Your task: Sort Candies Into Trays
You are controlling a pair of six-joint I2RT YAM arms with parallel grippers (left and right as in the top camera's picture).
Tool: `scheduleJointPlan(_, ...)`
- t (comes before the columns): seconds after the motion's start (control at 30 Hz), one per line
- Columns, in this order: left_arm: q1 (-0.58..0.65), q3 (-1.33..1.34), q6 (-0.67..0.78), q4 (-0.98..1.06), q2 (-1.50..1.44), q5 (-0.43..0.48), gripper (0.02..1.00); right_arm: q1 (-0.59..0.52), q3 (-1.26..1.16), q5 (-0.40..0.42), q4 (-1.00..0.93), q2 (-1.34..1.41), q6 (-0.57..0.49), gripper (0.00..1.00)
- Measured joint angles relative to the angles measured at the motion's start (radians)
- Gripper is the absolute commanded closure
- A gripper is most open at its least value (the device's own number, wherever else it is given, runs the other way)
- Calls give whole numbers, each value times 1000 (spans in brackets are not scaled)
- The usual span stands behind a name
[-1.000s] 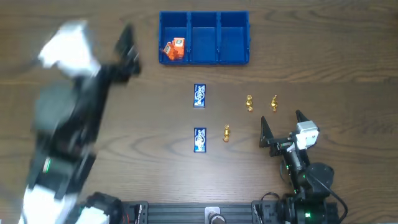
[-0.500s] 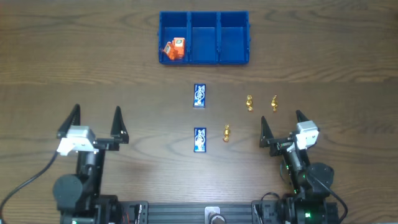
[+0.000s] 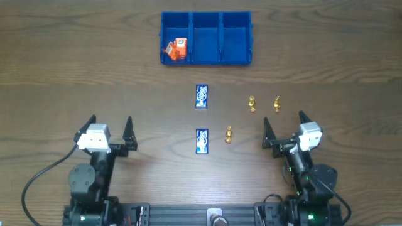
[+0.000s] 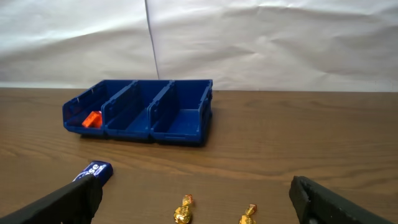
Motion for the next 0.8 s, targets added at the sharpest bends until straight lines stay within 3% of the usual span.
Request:
scheduleJointPlan(0.6,0,0,0,0,0,0,23,0,0,-1,3,0,0,1)
scheduleJointPlan(0.8,0,0,1,-1,0,0,20,0,53,-90,94,93,105,3)
